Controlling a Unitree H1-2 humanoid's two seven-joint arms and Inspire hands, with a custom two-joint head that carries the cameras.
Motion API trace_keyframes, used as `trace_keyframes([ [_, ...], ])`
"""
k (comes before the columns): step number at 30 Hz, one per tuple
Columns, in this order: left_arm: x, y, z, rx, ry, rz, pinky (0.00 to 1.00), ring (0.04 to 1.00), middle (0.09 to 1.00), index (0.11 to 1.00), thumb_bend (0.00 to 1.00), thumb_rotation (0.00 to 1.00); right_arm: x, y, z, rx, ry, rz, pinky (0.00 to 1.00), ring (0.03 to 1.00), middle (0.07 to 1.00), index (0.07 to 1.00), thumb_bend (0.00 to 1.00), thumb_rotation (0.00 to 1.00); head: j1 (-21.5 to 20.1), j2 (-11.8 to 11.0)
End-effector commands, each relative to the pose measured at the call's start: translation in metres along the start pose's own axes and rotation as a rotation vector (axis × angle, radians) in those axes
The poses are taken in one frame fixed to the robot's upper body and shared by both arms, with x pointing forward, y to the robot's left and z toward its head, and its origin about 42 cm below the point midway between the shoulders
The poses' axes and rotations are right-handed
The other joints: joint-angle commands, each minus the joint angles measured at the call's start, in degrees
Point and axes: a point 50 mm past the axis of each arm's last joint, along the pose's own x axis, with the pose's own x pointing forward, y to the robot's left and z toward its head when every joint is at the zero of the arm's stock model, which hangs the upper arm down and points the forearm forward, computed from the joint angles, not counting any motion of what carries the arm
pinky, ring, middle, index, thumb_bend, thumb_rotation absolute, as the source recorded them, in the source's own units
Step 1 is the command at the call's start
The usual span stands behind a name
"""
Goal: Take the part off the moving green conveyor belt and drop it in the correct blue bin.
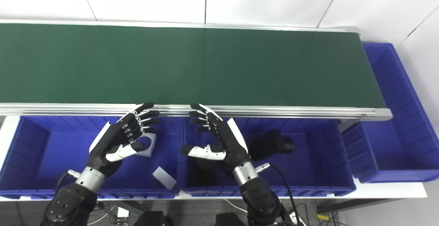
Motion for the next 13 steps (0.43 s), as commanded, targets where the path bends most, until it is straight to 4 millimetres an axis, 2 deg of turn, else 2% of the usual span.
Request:
trace_keyframes([
  [1,0.005,-0.002,0.007,0.011,-0.064,0.0,0.69,0.769,0.822,0.873,0.93,0.47,0.002,-0.001,0.008,0.016,-0.099,-0.03,0.69,0.773,0.81,0.857,0.89,0.41,0.08,0.06],
  [13,0.008,-0.007,-0.005,0.006,-0.06,-0.009,0.71,0.787,0.827,0.878,0.9,0.45,-0.007,-0.004,-0.007,0.022,-0.12,-0.071,0.71,0.775,0.807,0.849,0.84,0.37,1.27,-4.59],
])
